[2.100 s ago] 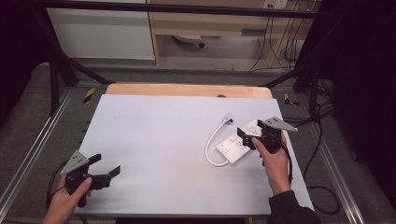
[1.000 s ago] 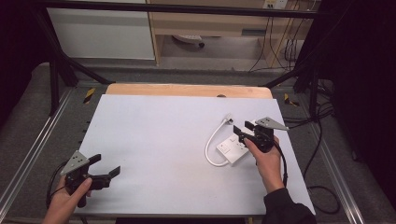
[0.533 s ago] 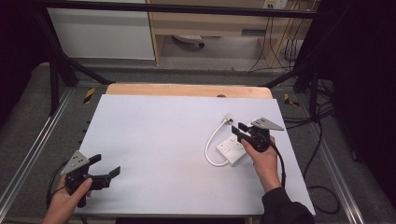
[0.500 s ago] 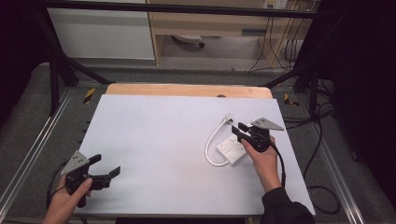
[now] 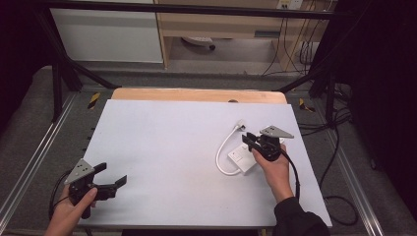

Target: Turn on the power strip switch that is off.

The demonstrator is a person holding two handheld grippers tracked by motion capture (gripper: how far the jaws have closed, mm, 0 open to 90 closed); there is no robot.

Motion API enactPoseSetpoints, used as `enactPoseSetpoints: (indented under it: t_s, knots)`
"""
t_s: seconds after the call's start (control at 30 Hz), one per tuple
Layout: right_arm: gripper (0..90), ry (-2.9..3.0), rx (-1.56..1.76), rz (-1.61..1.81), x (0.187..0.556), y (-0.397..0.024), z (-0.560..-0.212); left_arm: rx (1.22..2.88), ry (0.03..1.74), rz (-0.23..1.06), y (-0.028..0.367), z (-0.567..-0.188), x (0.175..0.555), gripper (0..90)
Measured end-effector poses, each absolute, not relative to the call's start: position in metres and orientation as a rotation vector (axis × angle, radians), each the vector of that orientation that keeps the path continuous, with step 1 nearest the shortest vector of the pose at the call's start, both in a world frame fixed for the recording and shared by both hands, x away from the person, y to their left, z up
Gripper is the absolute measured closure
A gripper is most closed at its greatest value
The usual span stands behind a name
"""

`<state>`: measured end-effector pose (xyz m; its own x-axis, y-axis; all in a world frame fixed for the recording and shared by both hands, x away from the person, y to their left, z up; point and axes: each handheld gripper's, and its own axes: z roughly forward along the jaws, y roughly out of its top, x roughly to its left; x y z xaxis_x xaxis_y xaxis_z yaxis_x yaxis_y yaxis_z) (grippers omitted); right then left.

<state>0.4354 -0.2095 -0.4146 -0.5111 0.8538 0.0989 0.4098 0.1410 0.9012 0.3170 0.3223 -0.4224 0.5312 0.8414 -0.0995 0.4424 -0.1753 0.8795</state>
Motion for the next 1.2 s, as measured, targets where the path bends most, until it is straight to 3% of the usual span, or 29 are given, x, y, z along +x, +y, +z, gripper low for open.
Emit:
enactPoseSetpoints:
  t_s: [0.6, 1.2]
  knots:
    - [88.3, 2.010, 1.206, 1.372, 0.435, -0.207, -0.424, 1.811, 1.067, 0.519, 0.322, -0.423, 0.317, 6.1]
    - [90.0, 2.033, 1.203, 1.323, 0.436, -0.204, -0.432, 1.822, 1.063, 0.524, 0.321, -0.423, 0.317, 6.1]
